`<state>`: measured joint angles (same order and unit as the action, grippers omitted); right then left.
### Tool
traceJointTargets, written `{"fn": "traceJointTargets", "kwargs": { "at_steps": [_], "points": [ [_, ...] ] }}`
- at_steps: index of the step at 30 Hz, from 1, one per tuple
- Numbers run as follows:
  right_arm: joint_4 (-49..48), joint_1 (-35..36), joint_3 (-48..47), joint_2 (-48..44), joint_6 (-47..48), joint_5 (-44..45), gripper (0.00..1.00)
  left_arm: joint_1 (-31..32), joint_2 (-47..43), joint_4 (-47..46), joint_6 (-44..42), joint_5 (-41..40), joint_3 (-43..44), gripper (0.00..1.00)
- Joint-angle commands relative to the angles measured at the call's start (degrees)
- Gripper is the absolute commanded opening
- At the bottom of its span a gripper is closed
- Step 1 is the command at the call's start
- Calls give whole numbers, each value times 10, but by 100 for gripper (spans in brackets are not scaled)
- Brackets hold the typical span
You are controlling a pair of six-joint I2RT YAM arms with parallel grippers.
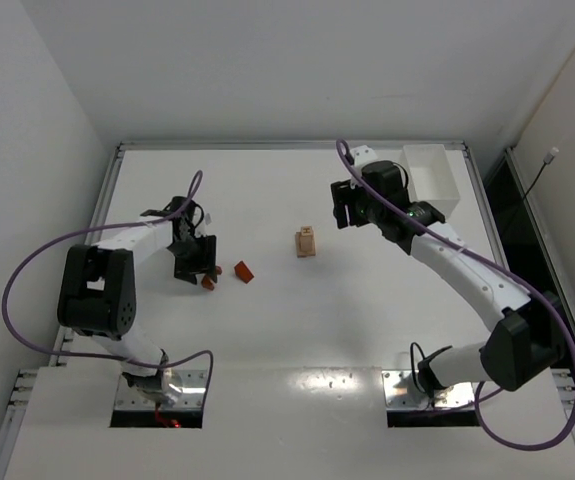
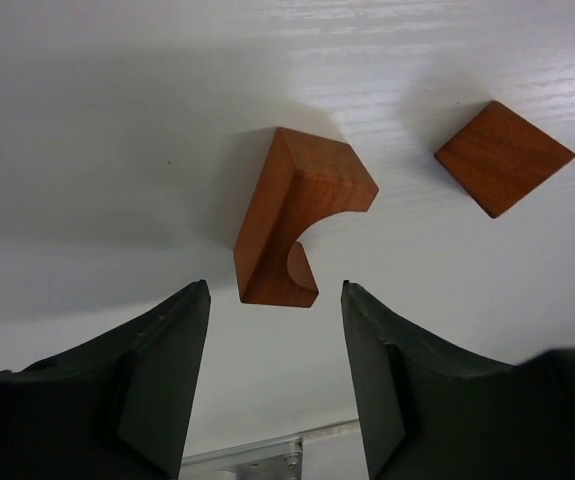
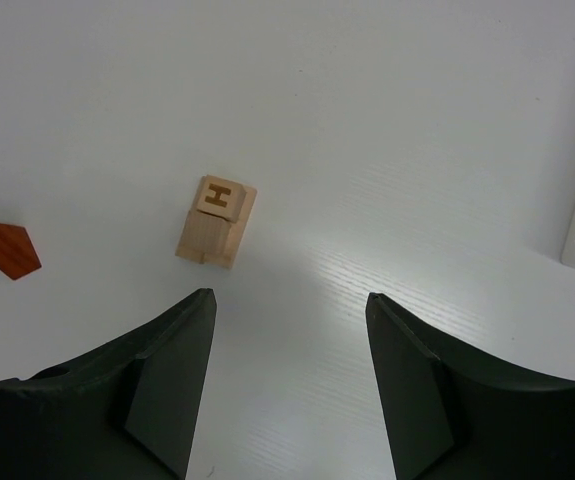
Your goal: Build the wood block tower
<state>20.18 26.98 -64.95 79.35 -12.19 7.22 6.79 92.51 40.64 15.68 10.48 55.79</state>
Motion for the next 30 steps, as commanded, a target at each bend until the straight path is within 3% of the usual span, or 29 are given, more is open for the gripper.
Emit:
{"fn": "traceJointTargets", "kwargs": {
  "at_steps": [1, 12, 21, 25, 30],
  "points": [
    [-8, -5, -20, 2, -2, -12, 59, 5, 13, -6, -6, -5, 34, 51],
    [-14, -5, -32, 28, -2, -30, 59, 5, 43, -6, -17, -23, 54, 45],
    [-14, -5, -49, 45, -2, -30, 59, 5, 72, -17, -28, -23, 54, 31],
    [-14, -5, -49, 45, -2, -30, 59, 5, 72, -22, -28, -23, 54, 17],
    [-14, -5, -43, 45, -7, -44, 61, 10, 60, -22, -34, -41, 54, 17]
  ]
}}
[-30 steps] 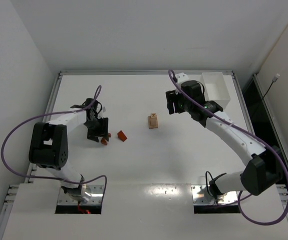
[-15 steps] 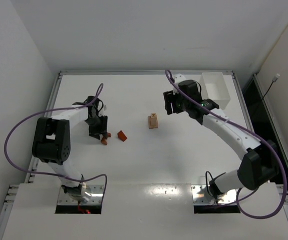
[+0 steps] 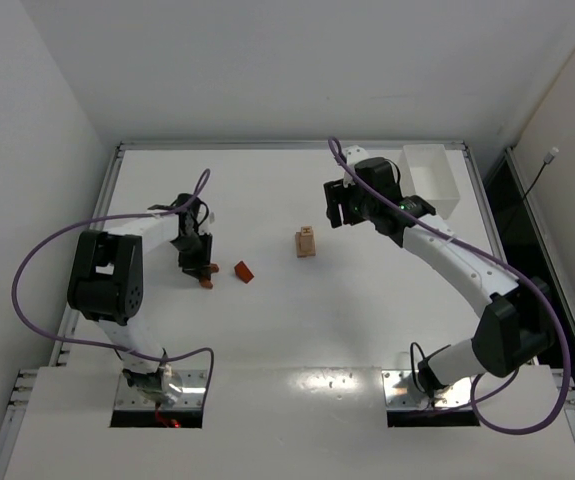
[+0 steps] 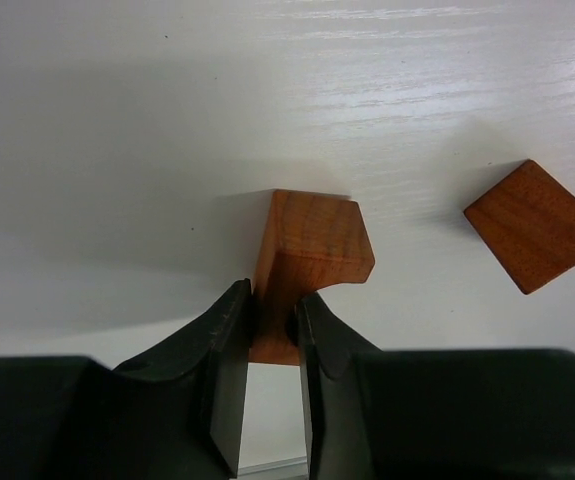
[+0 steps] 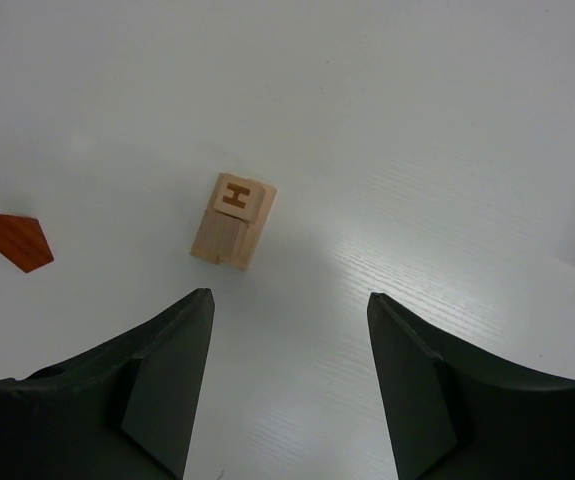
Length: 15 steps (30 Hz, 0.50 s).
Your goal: Build the wood block tower
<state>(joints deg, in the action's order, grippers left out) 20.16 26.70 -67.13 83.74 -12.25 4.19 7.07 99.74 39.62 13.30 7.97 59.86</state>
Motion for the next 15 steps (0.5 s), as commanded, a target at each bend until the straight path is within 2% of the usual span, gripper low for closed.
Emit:
{"fn": "traceJointTargets", "kwargs": {
  "at_steps": [1, 7, 15],
  "points": [
    [-14, -2, -21, 1, -7, -14, 61, 8, -12, -12, -10, -16, 13, 19],
    [-14, -2, -10, -4, -7, -25, 61, 8, -24, -23, -10, -28, 8, 35],
    [-14, -2, 2, -15, -7, -36, 61, 8, -29, -23, -10, -33, 25, 36]
  ]
}}
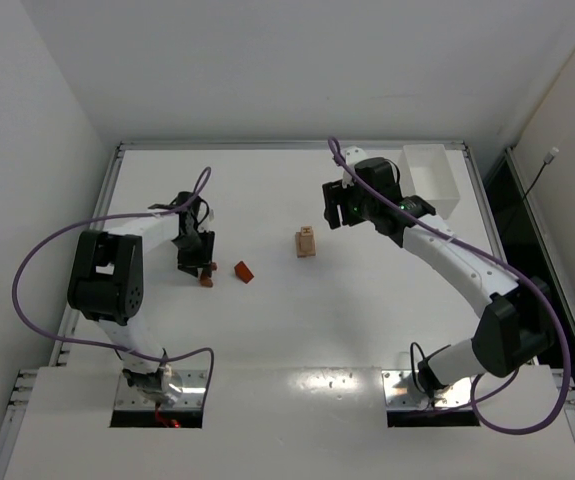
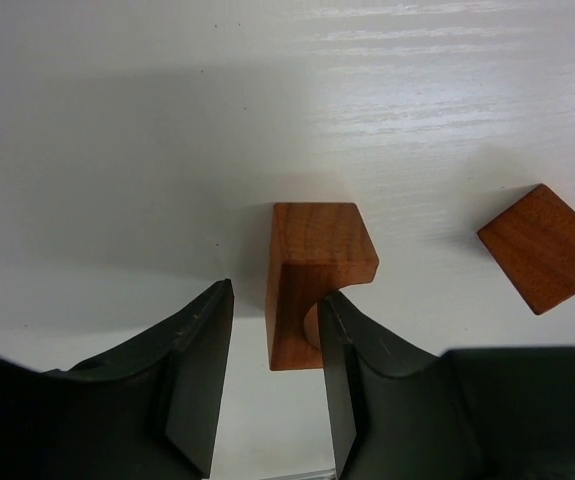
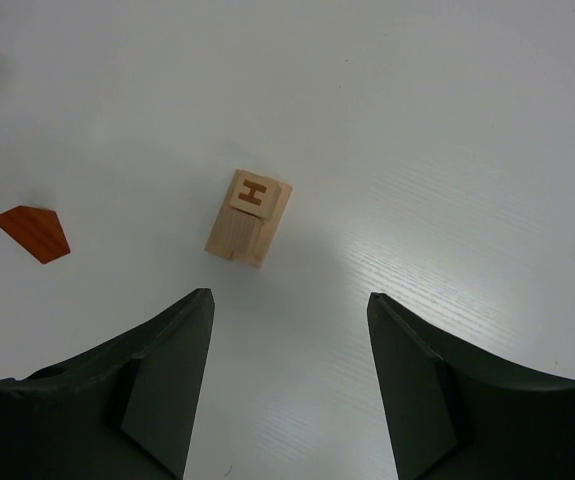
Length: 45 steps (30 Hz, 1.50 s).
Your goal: Build the wood block tower
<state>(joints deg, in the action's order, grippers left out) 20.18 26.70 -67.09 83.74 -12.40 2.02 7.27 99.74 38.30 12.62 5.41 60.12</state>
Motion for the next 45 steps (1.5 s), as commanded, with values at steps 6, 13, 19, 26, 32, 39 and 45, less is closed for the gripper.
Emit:
{"fn": "traceJointTargets", "kwargs": {
  "at_steps": [6, 13, 19, 26, 32, 39, 45],
  "points": [
    [-14, -2, 2, -15, -5, -19, 61, 17, -46, -10, -8, -8, 34, 36],
    [-14, -2, 2, -15, -5, -19, 61, 22, -52, -10, -8, -8, 40, 36],
    [-14, -2, -3, -10, -5, -19, 61, 28, -52, -4, -8, -13, 29, 36],
    [-14, -2, 2, -15, -5, -14, 61, 28, -63, 2, -14, -13, 12, 36],
    [-14, -2, 2, -10, -5, -9, 61, 28, -71, 2, -14, -13, -8, 32],
    [-14, -2, 2, -4, -5, -9, 61, 28, -66, -3, -14, -18, -8, 32],
    [-14, -2, -3, 1, -5, -9, 61, 22, -40, -3, -14, -18, -3, 26]
  ]
}}
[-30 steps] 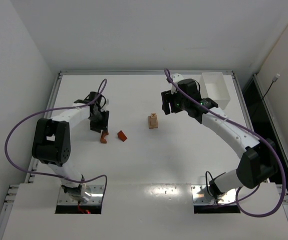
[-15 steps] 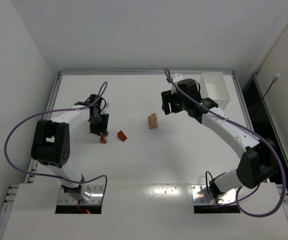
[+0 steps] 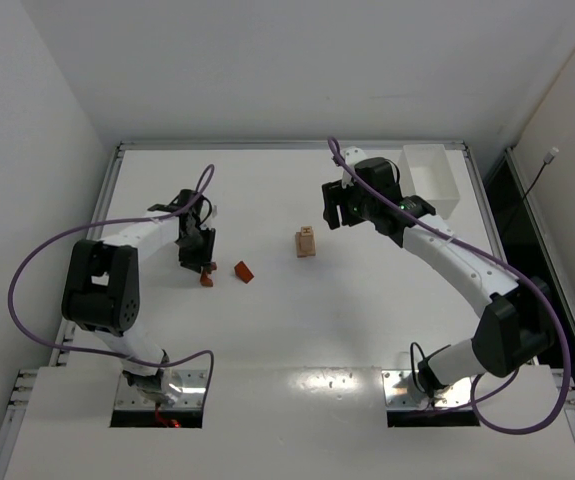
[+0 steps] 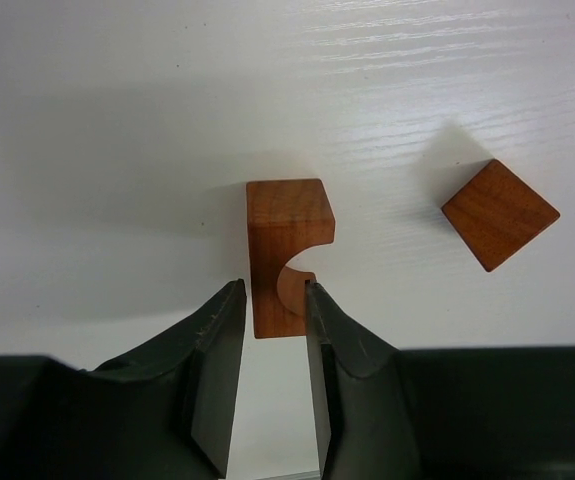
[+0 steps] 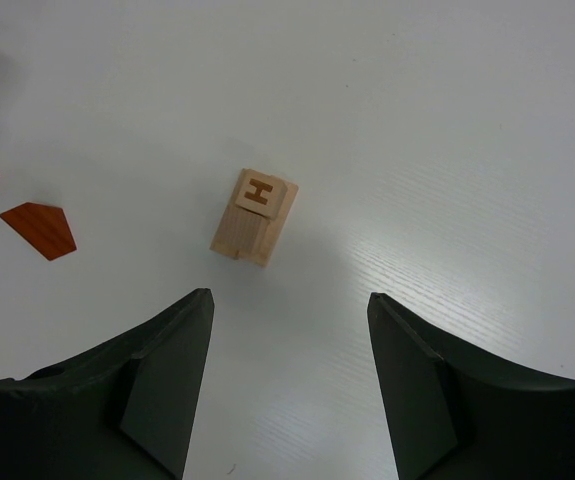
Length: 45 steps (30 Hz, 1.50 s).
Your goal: Build the wood block tower
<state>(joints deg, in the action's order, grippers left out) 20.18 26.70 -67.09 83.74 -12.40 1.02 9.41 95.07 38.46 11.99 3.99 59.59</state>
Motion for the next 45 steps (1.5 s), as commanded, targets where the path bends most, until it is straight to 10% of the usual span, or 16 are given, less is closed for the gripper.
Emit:
{"fn": "traceJointTargets", "kwargs": {
  "at_steps": [1, 20, 36, 45],
  "points": [
    [-14, -2, -8, 1, -5, 1, 61, -4, 6, -5, -7, -4, 3, 26],
    [-19, -2, -8, 12, -10, -4, 61, 5, -42, -15, -24, -31, 39, 0],
    [-9, -52, 35, -52, -5, 208, 62, 393, -307, -366, -410, -303, -155, 0],
    [24, -168, 66, -115, -39, 159, 62, 594, -333, -654, -639, -368, -388, 0]
  ]
}}
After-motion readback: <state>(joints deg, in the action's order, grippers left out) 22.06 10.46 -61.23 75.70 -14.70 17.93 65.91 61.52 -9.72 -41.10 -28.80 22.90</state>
